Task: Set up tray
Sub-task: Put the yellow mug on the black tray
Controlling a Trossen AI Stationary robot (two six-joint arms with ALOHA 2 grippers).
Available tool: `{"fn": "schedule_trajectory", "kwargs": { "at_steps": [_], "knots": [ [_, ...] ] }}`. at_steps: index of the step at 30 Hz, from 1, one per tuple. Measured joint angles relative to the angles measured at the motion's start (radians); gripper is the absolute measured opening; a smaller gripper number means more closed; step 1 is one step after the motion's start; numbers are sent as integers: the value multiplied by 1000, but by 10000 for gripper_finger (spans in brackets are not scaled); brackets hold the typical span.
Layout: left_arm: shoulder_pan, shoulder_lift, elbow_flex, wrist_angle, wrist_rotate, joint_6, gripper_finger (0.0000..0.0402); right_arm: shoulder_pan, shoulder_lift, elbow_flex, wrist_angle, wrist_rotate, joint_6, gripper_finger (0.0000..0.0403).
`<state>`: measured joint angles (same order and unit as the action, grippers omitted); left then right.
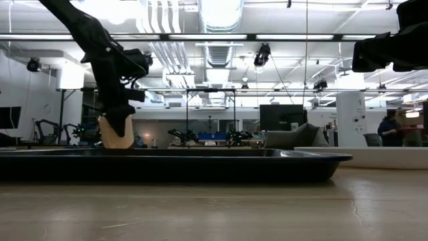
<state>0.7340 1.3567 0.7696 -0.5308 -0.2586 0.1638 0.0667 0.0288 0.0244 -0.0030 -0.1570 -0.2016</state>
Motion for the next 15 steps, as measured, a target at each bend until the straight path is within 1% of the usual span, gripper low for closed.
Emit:
{"fn": "schedule_trajectory", "kwargs": {
  "at_steps": [5,10,15],
  "knots": [
    [-32,-3,15,-34,14,0,2,0,0,0,0,0,0,68],
    [-86,-4,25,-49,104,36,1,0,0,0,0,0,0,68],
    [-152,-4,72,-122,109,37,1,0,0,0,0,0,0,68]
  ]
}}
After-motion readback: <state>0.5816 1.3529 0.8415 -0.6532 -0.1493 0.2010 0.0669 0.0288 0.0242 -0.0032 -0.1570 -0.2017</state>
